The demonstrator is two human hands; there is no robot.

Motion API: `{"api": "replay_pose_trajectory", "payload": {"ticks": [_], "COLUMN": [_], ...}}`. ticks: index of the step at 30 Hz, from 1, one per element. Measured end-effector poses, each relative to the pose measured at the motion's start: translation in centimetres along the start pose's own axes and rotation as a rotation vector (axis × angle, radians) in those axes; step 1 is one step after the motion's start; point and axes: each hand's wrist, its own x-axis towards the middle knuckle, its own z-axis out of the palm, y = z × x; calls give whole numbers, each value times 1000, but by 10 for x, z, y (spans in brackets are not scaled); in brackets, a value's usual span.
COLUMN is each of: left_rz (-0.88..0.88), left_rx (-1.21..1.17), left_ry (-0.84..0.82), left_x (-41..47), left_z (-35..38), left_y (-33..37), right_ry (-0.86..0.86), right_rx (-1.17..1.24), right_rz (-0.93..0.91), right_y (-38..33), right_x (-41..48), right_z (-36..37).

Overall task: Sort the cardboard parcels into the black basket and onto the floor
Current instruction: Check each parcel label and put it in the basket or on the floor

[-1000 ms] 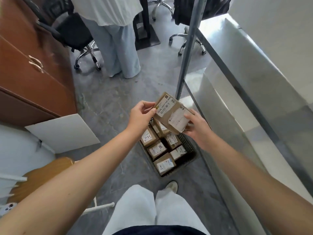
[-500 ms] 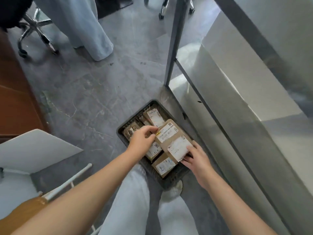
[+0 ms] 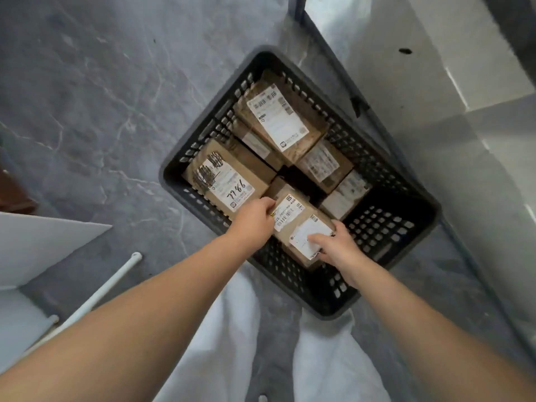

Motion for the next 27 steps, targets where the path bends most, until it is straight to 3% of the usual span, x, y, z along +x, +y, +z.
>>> {"api": "replay_pose_trajectory", "payload": {"ticks": [3, 8, 12, 16, 19, 23, 27], "left_rz": [-41, -140, -170, -185, -134, -126, -28], "left_rx": [86, 190, 438, 745, 755, 687, 617], "left_ry": [-15, 29, 62, -101, -205, -180, -28], "left_x": [20, 28, 23, 18, 19, 9, -21], "left_z": [28, 54, 58, 58, 51, 35, 12], "left_y": [-20, -38, -30, -10, 6, 18, 33], "right_ry": [-16, -38, -108, -144, -163, -63, 13], "right_rx": [-114, -190, -154, -336, -648, -1020, -1002], "right_rz": [-8, -214, -153, -63, 36, -5, -51], "right_y": [17, 25, 29, 19, 6, -15, -42], "right_x": [32, 58, 60, 61, 56, 36, -12], "right_z": [13, 39, 63, 70, 75, 68, 42]}}
